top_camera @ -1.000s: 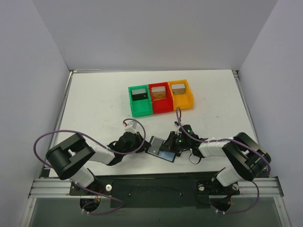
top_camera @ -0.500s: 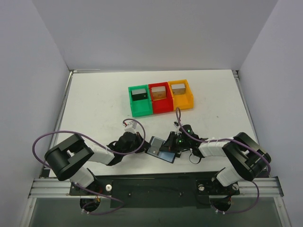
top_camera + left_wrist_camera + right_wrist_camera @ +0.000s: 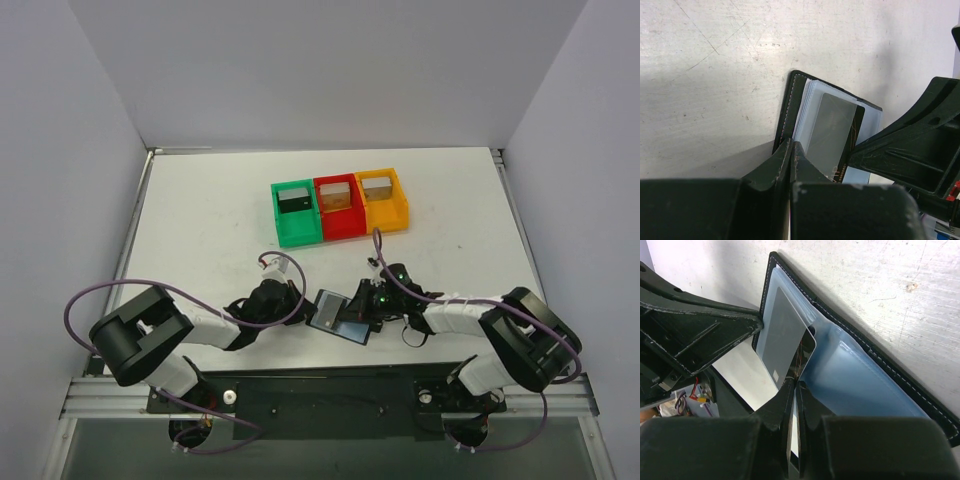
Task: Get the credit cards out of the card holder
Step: Remove the credit card from the card holder.
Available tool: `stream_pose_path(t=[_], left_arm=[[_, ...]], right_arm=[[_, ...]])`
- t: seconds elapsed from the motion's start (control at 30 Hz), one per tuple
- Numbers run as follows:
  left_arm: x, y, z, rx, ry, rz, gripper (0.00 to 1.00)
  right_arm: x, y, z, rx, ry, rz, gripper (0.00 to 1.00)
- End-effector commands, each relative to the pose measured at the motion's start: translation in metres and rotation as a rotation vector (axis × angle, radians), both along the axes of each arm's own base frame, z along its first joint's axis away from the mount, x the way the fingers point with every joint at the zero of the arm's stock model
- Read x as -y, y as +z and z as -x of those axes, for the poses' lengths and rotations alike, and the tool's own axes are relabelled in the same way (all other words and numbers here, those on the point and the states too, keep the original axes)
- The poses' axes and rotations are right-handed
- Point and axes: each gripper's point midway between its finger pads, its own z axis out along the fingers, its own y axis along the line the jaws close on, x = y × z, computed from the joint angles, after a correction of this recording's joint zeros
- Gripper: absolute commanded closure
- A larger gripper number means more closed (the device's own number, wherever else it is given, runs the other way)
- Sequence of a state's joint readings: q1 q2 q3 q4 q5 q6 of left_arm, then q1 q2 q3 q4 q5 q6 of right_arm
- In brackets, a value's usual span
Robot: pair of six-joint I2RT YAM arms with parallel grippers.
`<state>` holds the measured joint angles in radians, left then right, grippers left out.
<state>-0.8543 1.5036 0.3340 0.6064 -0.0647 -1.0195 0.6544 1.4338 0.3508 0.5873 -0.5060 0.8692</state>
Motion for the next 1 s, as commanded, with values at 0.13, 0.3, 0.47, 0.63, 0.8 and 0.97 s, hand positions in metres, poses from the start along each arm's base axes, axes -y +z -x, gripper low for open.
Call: stream_pose_path(t=[0.13, 0.3, 0.47, 0.63, 0.8, 0.97], left_arm=[[-0.018, -0.013, 0.003, -0.032, 0.037, -0.072, 1.0], [-0.017, -0.013, 0.004, -0.034, 0.033, -0.07, 1.0], [-0.017, -0.017, 0.006, -0.044, 0.029, -0.073, 1.0], [-0.017, -0.019, 0.008, -0.05, 0.029, -0.071, 1.0], [-0.015, -0.02, 0.009, -0.053, 0.025, -0.068, 1.0], [-0.014, -0.02, 0.01, -0.053, 0.022, -0.066, 1.0]], right_arm=[[0.006, 0.001, 0.01, 0.009, 0.028, 0.003, 1.0], [0.001, 0.005, 0.004, 0.012, 0.008, -0.042, 0.79], [-0.004, 0.009, 0.0, 0.008, -0.014, -0.075, 0.57], [-0.005, 0.008, -0.002, 0.003, -0.028, -0.077, 0.52], [-0.003, 0.005, -0.006, -0.01, -0.063, -0.09, 0.53], [-0.004, 0.005, -0.011, -0.009, -0.081, -0.106, 0.62]])
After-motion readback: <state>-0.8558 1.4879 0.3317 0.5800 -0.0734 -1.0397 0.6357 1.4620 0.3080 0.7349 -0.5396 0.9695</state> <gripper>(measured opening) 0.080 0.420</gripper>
